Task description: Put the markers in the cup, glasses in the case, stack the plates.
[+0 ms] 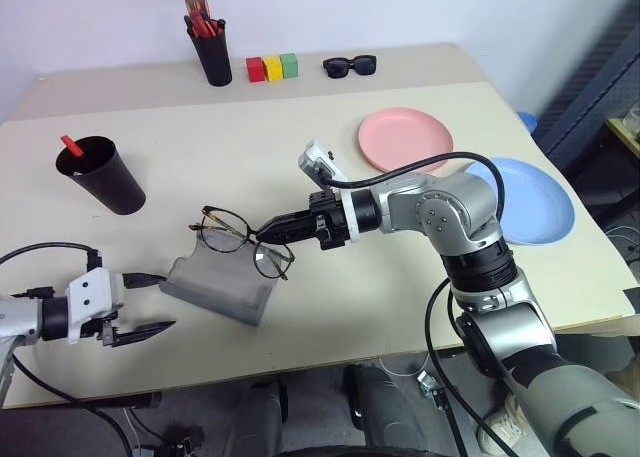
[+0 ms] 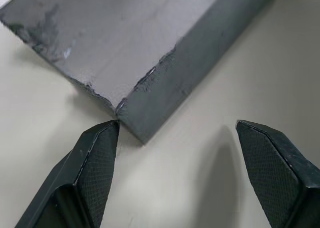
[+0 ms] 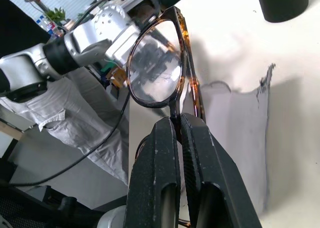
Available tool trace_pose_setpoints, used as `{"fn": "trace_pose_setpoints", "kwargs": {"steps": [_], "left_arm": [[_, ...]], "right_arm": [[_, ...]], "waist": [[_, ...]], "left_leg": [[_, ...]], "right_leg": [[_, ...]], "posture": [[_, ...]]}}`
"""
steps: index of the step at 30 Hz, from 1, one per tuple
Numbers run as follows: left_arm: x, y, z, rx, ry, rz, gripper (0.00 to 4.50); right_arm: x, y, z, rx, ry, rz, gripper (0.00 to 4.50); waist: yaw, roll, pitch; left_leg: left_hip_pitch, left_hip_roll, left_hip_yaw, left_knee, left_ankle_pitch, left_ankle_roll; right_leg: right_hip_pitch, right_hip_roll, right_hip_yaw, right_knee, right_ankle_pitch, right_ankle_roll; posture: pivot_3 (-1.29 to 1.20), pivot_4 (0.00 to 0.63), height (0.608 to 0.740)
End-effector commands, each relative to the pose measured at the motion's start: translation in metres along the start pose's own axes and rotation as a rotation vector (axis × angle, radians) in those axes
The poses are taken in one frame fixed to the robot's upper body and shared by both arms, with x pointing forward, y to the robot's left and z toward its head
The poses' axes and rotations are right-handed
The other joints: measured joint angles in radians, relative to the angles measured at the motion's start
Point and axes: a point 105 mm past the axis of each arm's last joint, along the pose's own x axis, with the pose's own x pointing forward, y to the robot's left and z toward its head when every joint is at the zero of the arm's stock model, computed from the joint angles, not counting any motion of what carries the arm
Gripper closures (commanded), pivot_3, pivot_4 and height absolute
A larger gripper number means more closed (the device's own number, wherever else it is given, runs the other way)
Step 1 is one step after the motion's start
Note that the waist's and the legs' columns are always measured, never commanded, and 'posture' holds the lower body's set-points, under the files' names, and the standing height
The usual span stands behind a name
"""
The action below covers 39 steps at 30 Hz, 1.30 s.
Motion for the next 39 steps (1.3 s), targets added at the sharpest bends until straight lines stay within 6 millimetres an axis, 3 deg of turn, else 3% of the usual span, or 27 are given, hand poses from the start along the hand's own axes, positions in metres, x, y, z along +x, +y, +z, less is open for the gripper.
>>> {"fn": "trace_pose_setpoints", "kwargs": {"steps": [1, 7, 14, 21, 26, 34, 39], "left_arm": [[0.004, -0.012, 0.017, -0.008, -0.053, -0.028, 0.67], [0.018, -0.033, 0.027, -0.063, -0.108, -0.093, 0.67], [0.041, -0.025, 0.046, -0.122, -0.189, -0.044, 0.67], [0.055, -0.025, 0.058, -0.159, -0.251, -0.032, 0.67], [0.046, -0.015, 0.057, -0.193, -0.295, 0.025, 0.67], [0.004, 0.032, 0.056, -0.299, -0.416, 0.297, 0.67], [0.008, 0.030, 0.049, -0.278, -0.386, 0.285, 0.67]], "right_arm": [[-0.003, 0.005, 0.010, -0.031, -0.043, 0.022, 4.36], [-0.006, 0.002, 0.010, -0.034, -0.045, 0.006, 4.36], [-0.012, 0.001, 0.004, -0.030, -0.026, -0.018, 4.36], [-0.032, -0.012, -0.015, -0.042, 0.040, -0.097, 4.36], [-0.043, -0.020, -0.030, -0.038, 0.085, -0.133, 4.36], [-0.036, -0.016, -0.035, -0.042, 0.104, -0.103, 4.36], [-0.024, -0.011, -0.036, -0.040, 0.106, -0.061, 4.36]], "waist": [[0.000, 0.000, 0.000], [0.001, 0.000, 0.000], [0.002, 0.000, 0.000], [0.000, 0.000, 0.000], [0.000, 0.000, 0.000], [0.001, 0.000, 0.000], [0.001, 0.000, 0.000]], "left_leg": [[0.000, 0.000, 0.000, 0.000, 0.000, 0.000], [0.000, 0.000, 0.000, 0.000, 0.000, 0.000], [0.000, 0.000, 0.000, 0.001, 0.000, 0.000], [0.001, 0.000, 0.000, 0.001, 0.000, 0.000], [0.001, 0.000, 0.000, 0.001, 0.000, 0.000], [0.001, 0.000, 0.000, 0.001, 0.000, 0.000], [0.001, 0.000, 0.000, 0.002, 0.000, 0.000]], "right_leg": [[0.000, 0.000, 0.000, 0.000, 0.000, 0.000], [0.000, 0.001, 0.000, 0.000, 0.000, 0.000], [0.001, 0.001, 0.000, 0.000, 0.000, 0.000], [0.001, 0.001, 0.000, 0.000, 0.000, 0.000], [0.001, 0.001, 0.000, 0.000, 0.000, 0.000], [0.001, 0.001, 0.000, 0.000, 0.000, 0.000], [0.002, 0.001, 0.000, -0.001, 0.000, 0.000]], "posture": [[0.00, 0.150, 0.740], [0.00, 0.150, 0.740], [0.00, 0.150, 0.740], [0.00, 0.150, 0.740], [0.00, 0.150, 0.740], [0.00, 0.150, 0.740], [0.00, 0.150, 0.740]]}}
